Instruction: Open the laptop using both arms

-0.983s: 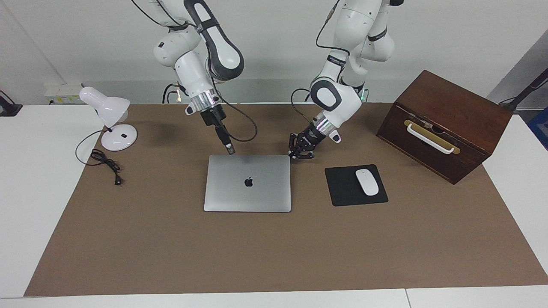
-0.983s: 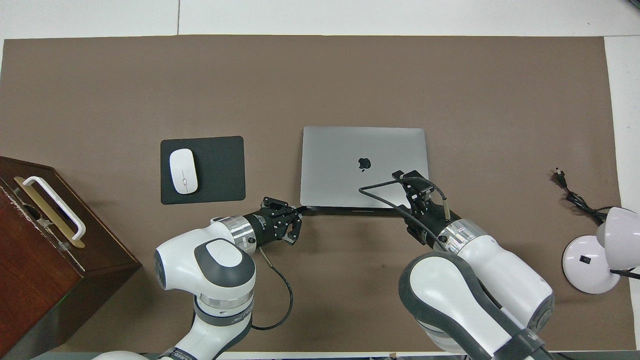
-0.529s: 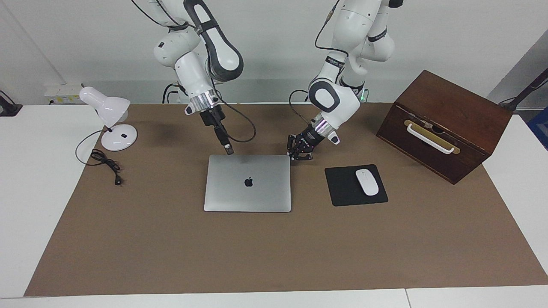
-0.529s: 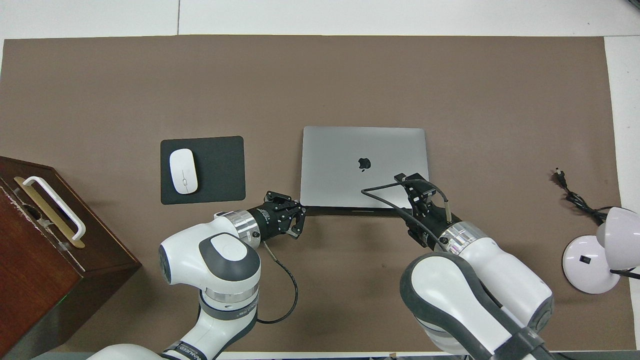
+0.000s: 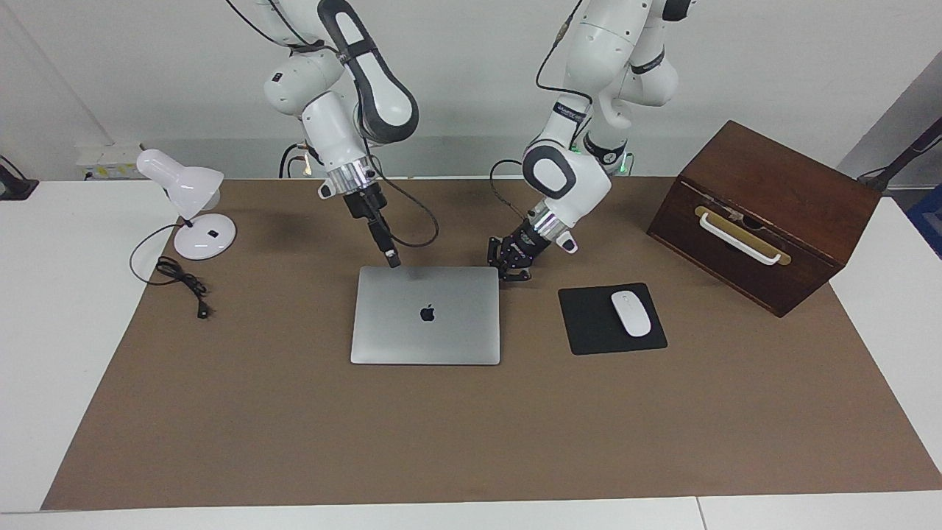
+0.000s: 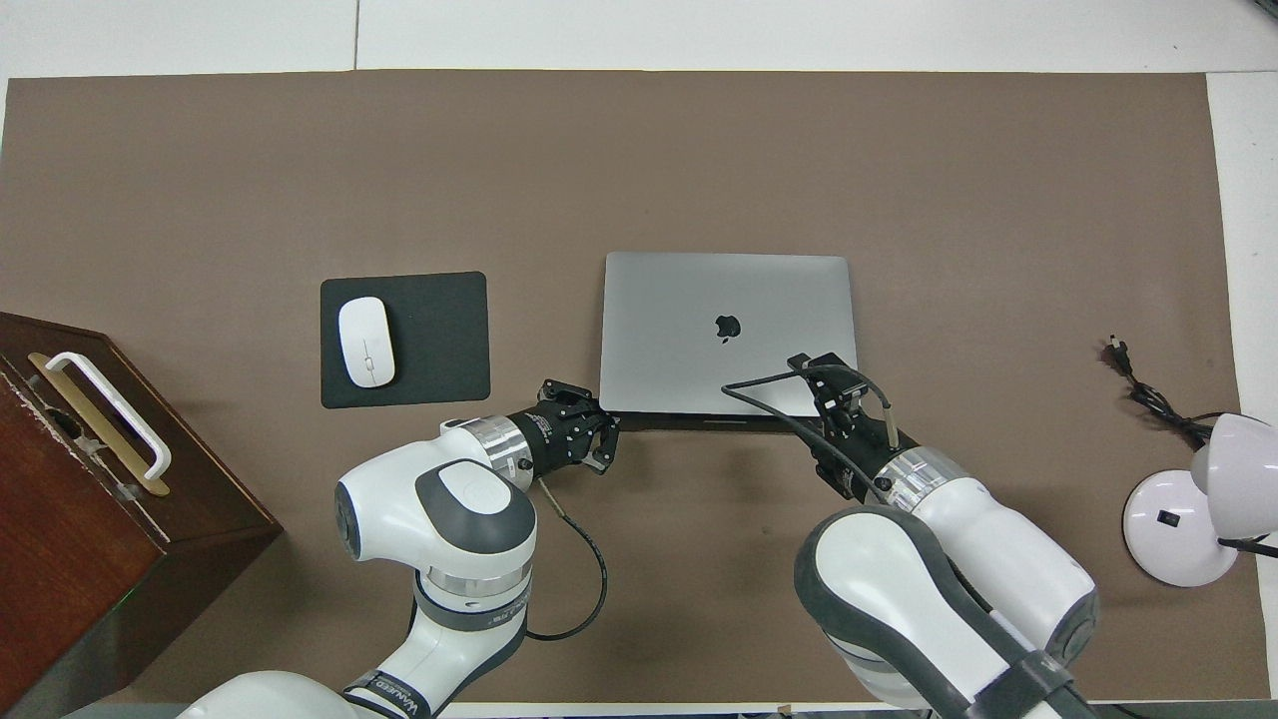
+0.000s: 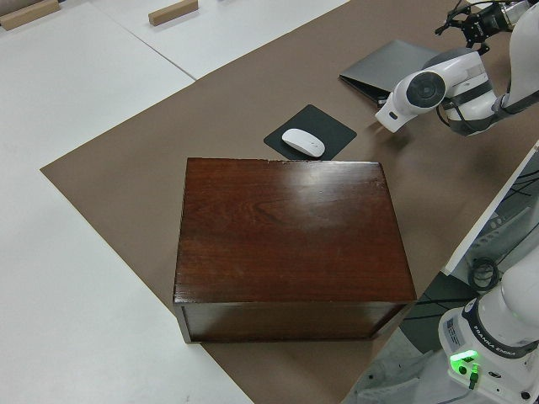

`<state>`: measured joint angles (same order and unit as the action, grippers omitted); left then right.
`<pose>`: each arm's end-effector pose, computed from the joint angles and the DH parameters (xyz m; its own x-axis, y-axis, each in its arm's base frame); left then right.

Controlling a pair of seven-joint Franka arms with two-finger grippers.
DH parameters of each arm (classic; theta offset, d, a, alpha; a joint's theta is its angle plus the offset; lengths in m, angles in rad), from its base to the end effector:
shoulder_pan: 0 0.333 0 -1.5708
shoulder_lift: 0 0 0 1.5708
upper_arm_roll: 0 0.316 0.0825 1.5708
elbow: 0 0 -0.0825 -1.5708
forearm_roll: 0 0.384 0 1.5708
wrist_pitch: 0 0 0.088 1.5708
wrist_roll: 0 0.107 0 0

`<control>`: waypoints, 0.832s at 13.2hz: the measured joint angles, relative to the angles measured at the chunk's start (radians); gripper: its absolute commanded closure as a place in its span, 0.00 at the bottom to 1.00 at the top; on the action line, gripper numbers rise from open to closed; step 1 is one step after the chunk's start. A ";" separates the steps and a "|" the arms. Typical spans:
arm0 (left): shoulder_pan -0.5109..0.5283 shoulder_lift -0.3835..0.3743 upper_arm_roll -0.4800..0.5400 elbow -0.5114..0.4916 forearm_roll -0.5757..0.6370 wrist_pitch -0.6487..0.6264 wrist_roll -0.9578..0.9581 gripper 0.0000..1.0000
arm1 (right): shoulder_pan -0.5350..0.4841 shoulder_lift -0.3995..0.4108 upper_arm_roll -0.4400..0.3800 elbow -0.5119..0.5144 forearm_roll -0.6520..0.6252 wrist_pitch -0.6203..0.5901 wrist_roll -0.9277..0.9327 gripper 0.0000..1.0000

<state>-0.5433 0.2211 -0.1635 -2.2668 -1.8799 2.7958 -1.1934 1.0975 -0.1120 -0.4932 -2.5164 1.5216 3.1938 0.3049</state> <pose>0.4215 -0.3025 0.2563 -0.5263 0.4752 -0.7051 0.8042 0.5475 -0.2313 0.4136 0.1727 0.3440 0.3636 -0.9138 -0.1812 -0.7504 -0.1720 -0.6382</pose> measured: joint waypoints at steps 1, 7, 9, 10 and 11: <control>0.000 0.001 0.000 0.000 0.000 0.000 0.013 1.00 | 0.000 0.004 0.001 0.000 0.011 -0.004 0.000 0.00; 0.000 0.001 0.000 0.000 -0.062 0.000 0.150 1.00 | 0.000 0.029 0.004 -0.001 0.036 -0.016 0.000 0.00; 0.000 0.001 0.000 -0.001 -0.067 0.000 0.157 1.00 | 0.000 0.041 0.004 -0.001 0.036 -0.019 0.000 0.00; 0.001 0.001 0.001 -0.001 -0.068 -0.001 0.158 1.00 | 0.000 0.044 0.004 -0.001 0.036 -0.022 0.000 0.00; 0.001 0.002 0.002 0.000 -0.068 -0.001 0.158 1.00 | 0.000 0.045 0.004 -0.001 0.036 -0.025 0.000 0.00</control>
<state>-0.5418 0.2227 -0.1613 -2.2672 -1.9482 2.7950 -1.0350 1.0978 -0.0665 -0.4889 -2.5174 1.5576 3.1691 0.3049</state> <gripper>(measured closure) 0.991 0.000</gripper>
